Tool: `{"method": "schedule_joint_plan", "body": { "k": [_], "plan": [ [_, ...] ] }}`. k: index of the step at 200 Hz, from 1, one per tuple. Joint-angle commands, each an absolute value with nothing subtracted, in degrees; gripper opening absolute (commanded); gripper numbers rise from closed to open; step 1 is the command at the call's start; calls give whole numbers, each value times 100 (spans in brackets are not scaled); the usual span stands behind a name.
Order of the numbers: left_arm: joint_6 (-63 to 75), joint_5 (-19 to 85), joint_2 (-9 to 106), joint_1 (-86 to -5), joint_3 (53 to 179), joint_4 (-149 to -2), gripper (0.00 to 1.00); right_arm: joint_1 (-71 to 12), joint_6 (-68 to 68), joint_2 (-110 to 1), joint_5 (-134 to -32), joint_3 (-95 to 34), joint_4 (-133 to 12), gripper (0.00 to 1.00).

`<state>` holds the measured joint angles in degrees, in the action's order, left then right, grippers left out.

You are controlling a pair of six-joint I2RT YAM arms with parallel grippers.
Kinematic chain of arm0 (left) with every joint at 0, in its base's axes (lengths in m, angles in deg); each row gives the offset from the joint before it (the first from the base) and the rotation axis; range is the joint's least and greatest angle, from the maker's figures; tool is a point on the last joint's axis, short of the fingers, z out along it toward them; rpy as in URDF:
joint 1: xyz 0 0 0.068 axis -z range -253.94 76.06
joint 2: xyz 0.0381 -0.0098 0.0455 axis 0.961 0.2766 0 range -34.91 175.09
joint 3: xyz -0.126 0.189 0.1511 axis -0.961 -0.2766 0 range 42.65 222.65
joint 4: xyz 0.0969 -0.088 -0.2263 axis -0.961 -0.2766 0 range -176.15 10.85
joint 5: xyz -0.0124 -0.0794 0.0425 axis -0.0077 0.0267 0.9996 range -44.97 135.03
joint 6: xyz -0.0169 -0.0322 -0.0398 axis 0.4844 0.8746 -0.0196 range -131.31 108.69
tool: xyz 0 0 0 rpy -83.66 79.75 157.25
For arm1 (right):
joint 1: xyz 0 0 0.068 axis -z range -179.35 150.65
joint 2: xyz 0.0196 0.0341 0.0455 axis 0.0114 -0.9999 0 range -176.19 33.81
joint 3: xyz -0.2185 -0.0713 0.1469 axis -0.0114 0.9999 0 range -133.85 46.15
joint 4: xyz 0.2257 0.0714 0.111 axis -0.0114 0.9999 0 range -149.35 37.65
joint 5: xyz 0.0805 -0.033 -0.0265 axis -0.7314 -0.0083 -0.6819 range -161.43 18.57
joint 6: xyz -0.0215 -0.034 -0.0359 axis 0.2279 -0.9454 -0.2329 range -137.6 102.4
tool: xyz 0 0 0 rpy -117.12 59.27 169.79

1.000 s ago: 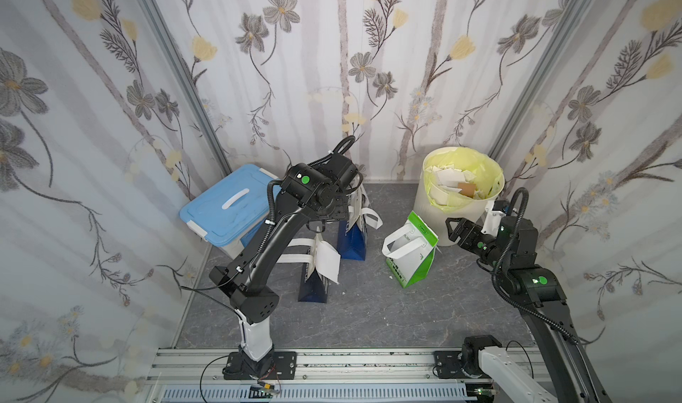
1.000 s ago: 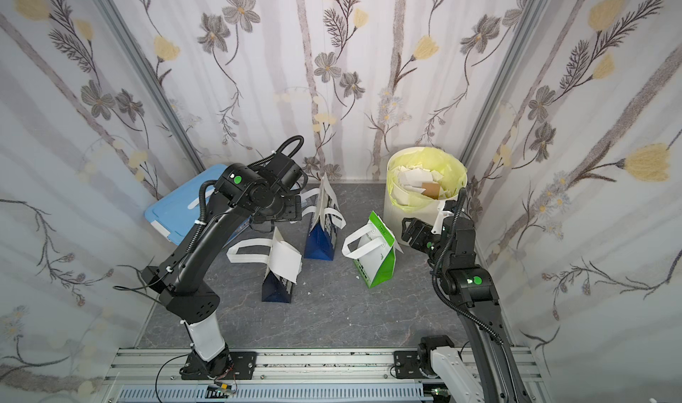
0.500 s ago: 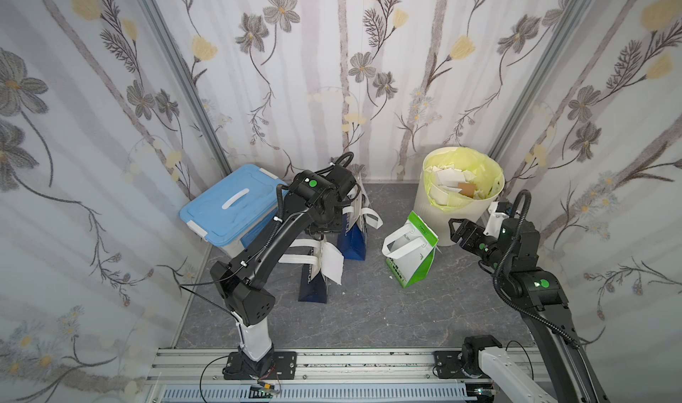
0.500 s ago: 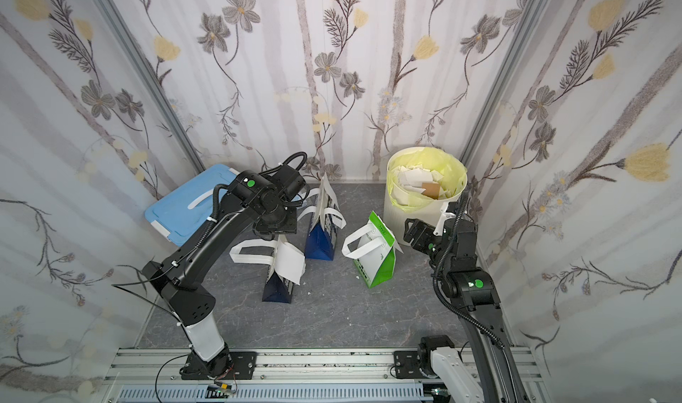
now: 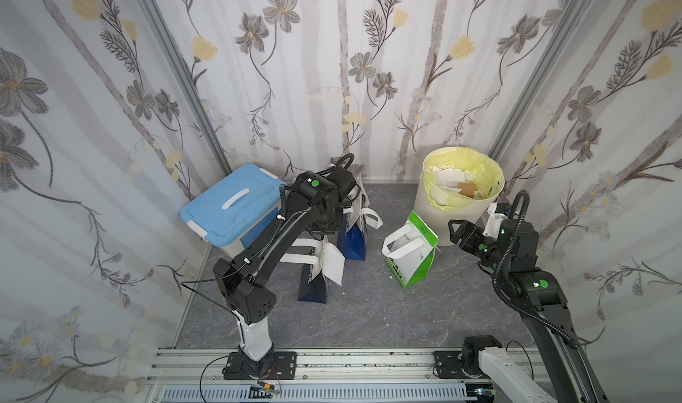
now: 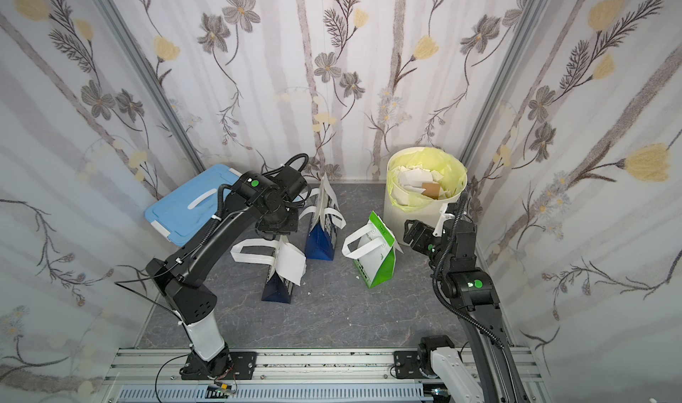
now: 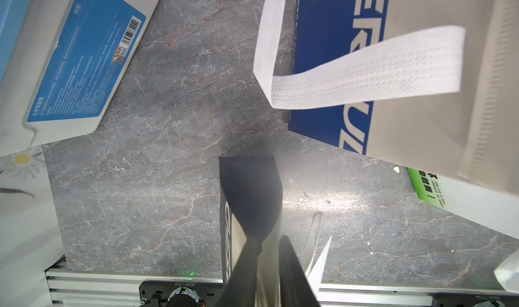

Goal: Shred takeout receipts and throw away
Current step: Pick up the takeout bag at the center of the board, then tear off the takeout receipt from the takeout bag.

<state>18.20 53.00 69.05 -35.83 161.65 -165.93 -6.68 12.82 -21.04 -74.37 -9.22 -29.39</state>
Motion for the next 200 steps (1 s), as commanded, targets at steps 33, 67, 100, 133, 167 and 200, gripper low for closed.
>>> {"method": "schedule_joint_plan", "body": {
  "k": [33,67,100,133,167,200],
  "plan": [
    [1690,5478,6941,-3590,16412,-16775,0,-697,1312,-2129,-7421,-1079,-2914,84],
    [1763,5856,6940,-3440,17267,-17144,0,-1000,1046,-2268,-7667,-1520,-3005,82],
    [2010,5941,6701,-3395,17580,-17359,0,-1862,691,-2586,-8162,-2061,-3269,79],
    [2525,5806,6118,-3369,17243,-17089,0,-3338,242,-2966,-8549,-2644,-3505,78],
    [3338,5732,5463,-3366,16588,-16789,0,-5411,-1281,-3234,-7143,-2548,-3802,80],
    [3745,5811,4934,-3377,15893,-16500,0,-6137,-1549,-3490,-6748,-2246,-4462,81]
  ]
}}
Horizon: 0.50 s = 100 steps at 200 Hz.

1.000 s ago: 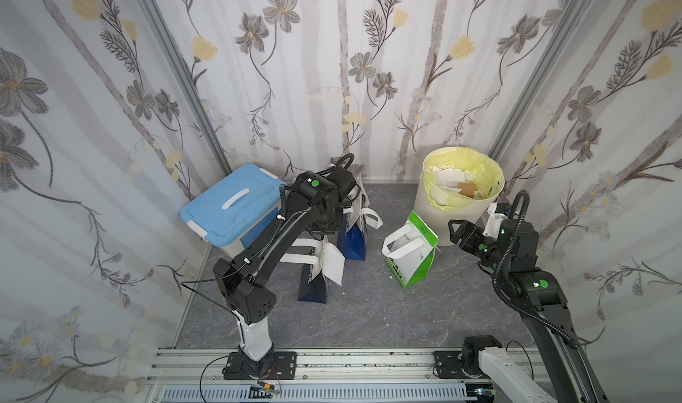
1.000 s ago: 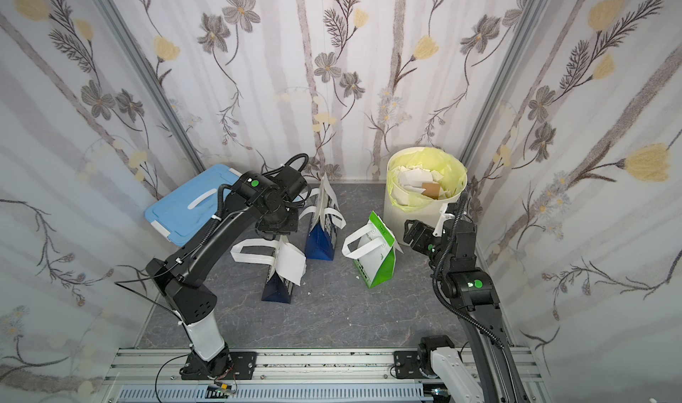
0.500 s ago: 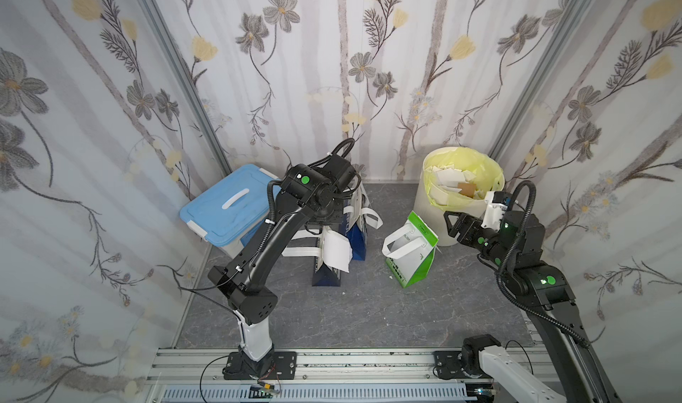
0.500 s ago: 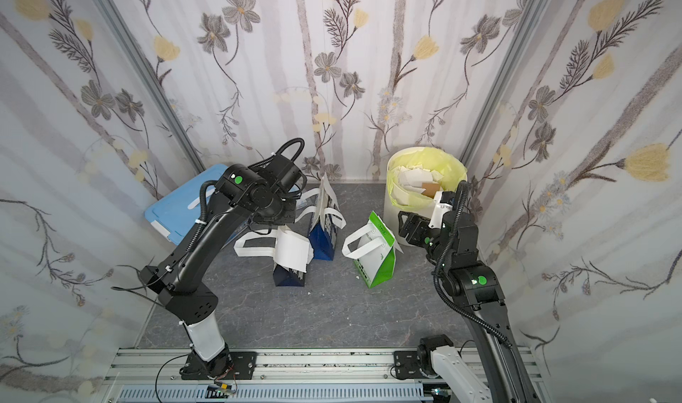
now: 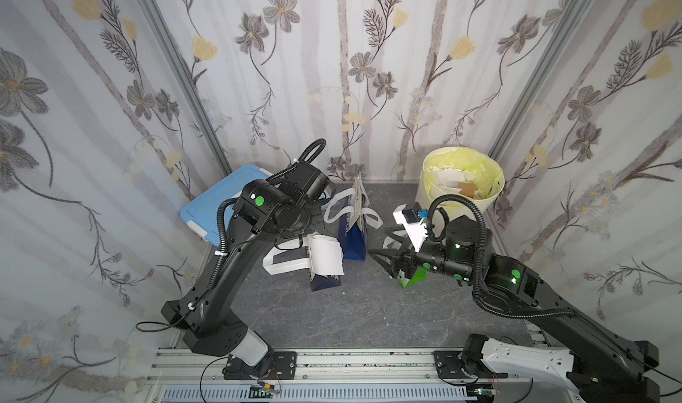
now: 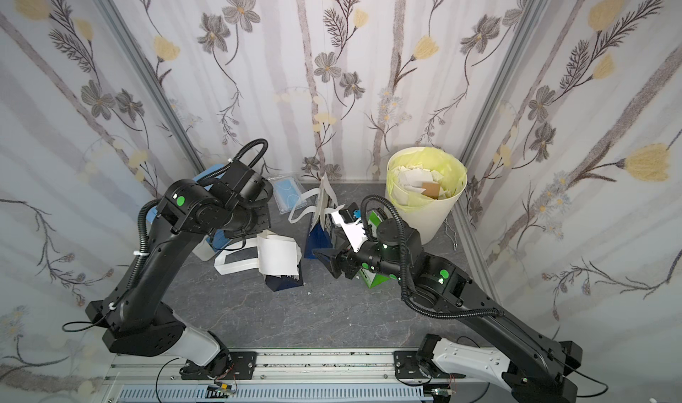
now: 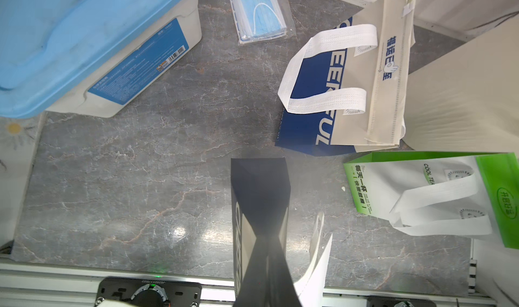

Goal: Shred takeout receipts and throw away
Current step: Tear off the takeout receipt from the takeout bag.

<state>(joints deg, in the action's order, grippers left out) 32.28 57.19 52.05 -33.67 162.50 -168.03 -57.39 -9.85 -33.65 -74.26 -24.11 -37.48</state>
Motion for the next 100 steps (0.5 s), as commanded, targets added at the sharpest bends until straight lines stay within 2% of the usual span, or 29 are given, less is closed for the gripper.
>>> {"method": "schedule_joint_plan", "body": {
  "k": [1,51,79,100],
  "plan": [
    [3750,5807,4914,-3377,15871,-16497,0,-6165,-1562,-3495,-6735,-2221,-4482,81],
    [4139,5610,4230,-3586,14883,-16300,0,-7511,-3536,-4085,-5093,-1534,-5403,81],
    [4281,5456,3932,-3849,14548,-16349,0,-7751,-4105,-4472,-4612,-1232,-6144,75],
    [4299,5326,3751,-3972,14348,-16228,0,-7878,-4297,-4696,-4622,-1217,-6486,69]
  ]
}}
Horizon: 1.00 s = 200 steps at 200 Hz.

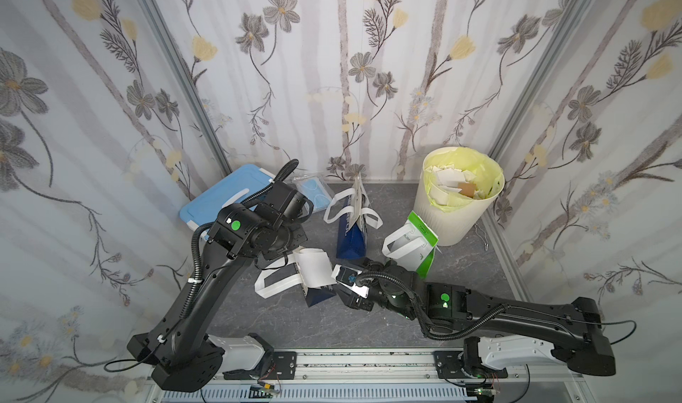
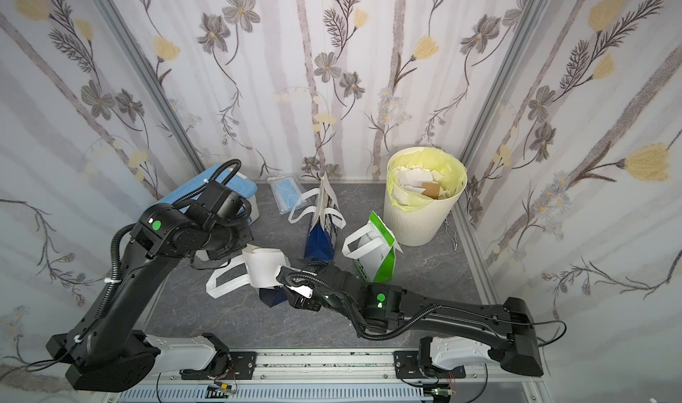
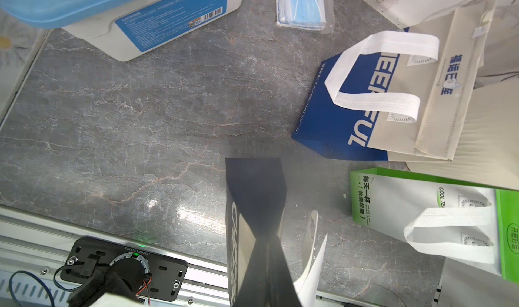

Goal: Shred takeout receipts and throw away
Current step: Tear off the takeout receipt from the takeout bag.

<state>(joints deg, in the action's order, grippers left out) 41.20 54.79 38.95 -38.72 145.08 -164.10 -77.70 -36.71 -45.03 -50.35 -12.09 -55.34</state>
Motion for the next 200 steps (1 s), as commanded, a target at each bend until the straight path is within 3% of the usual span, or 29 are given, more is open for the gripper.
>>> {"method": "schedule_joint_plan", "body": {
  "k": [1,128,167,200],
  "plan": [
    [4300,5319,3751,-3978,14338,-16220,0,-7884,-4307,-4709,-4626,-1223,-6487,69],
    [4039,5068,3457,-4125,14069,-16140,0,-8485,-4093,-5358,-4367,-1387,-6917,68],
    [3914,5040,3442,-4125,13994,-16176,0,-8523,-4061,-5244,-4002,-1267,-6892,57],
    [3870,5083,3448,-4125,13986,-16221,0,-8526,-4080,-5101,-3934,-1097,-6813,58]
  ]
}}
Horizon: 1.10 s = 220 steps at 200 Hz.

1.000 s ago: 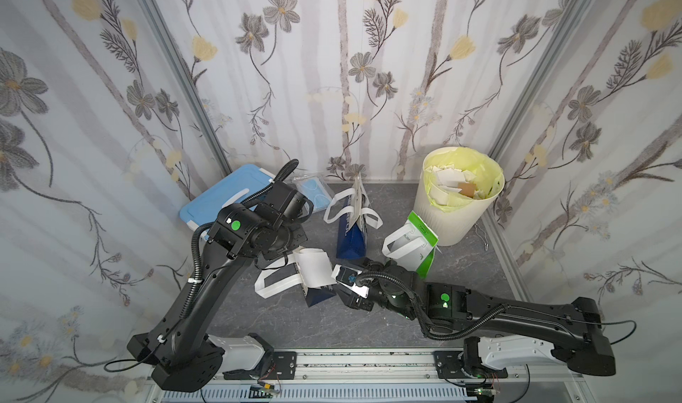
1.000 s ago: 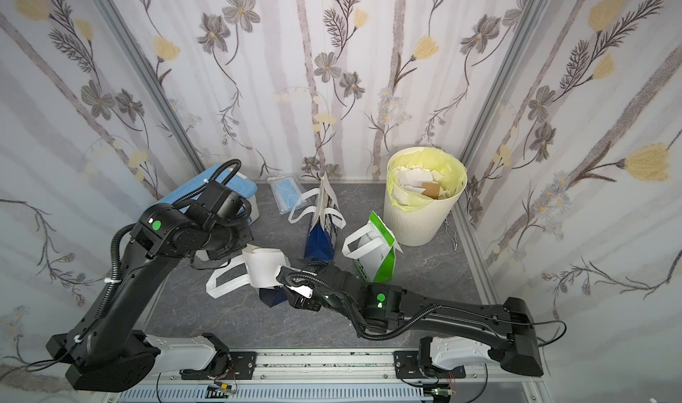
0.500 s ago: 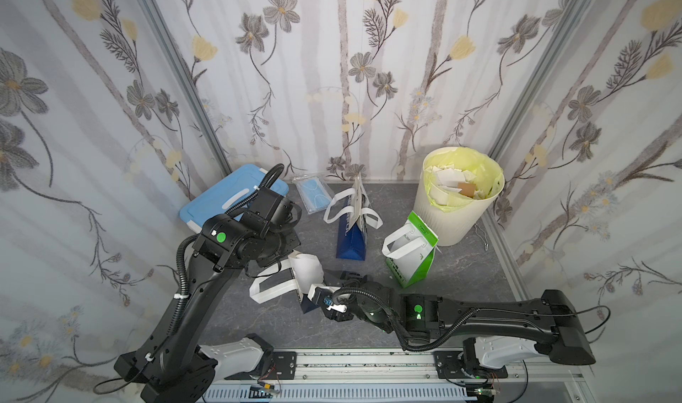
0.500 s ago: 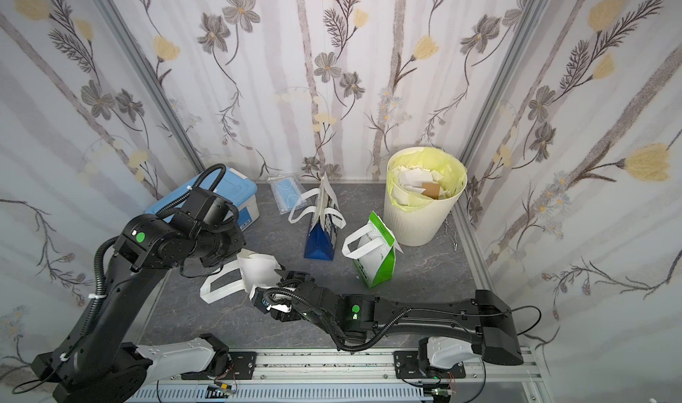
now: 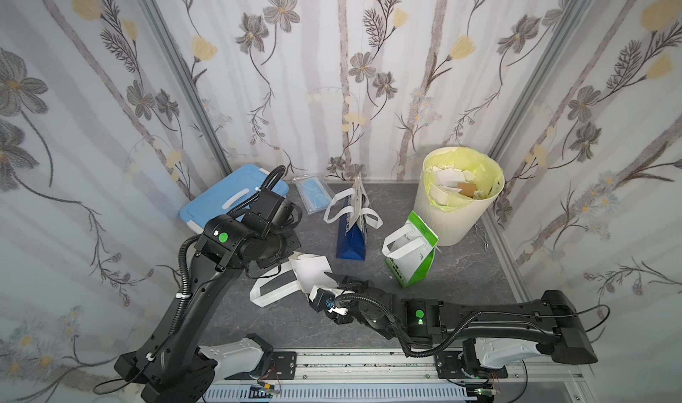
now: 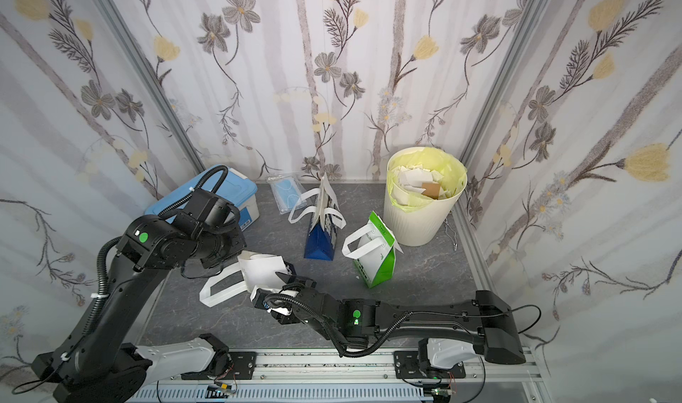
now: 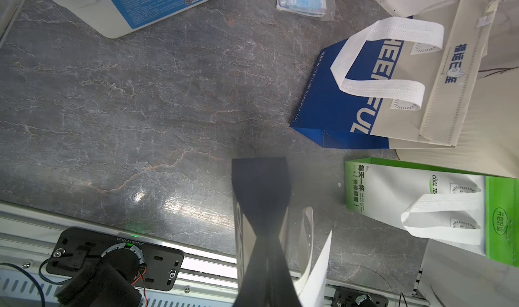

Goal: Shred takeout receipts and throw away
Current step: Tear off the takeout receipt from the takeout bag.

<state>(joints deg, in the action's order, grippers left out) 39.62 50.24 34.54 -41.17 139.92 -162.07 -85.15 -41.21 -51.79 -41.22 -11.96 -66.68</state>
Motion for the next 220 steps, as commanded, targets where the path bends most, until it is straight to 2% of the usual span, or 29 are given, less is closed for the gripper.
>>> {"method": "schedule_joint_plan", "body": {
  "k": [1,54,172,220],
  "plan": [
    [3870,5083,3446,-4129,13986,-16221,0,-8528,-4076,-5100,-3926,-1088,-6813,58],
    [3812,5094,3461,-4125,13968,-16247,0,-8540,-4199,-5100,-3947,-973,-6835,60],
    [3747,5074,3474,-4125,13878,-16282,0,-8600,-4267,-5134,-3815,-746,-7319,56],
    [3738,5017,3443,-4129,13729,-16265,0,-8627,-4216,-5127,-3760,-738,-7428,46]
  ]
}}
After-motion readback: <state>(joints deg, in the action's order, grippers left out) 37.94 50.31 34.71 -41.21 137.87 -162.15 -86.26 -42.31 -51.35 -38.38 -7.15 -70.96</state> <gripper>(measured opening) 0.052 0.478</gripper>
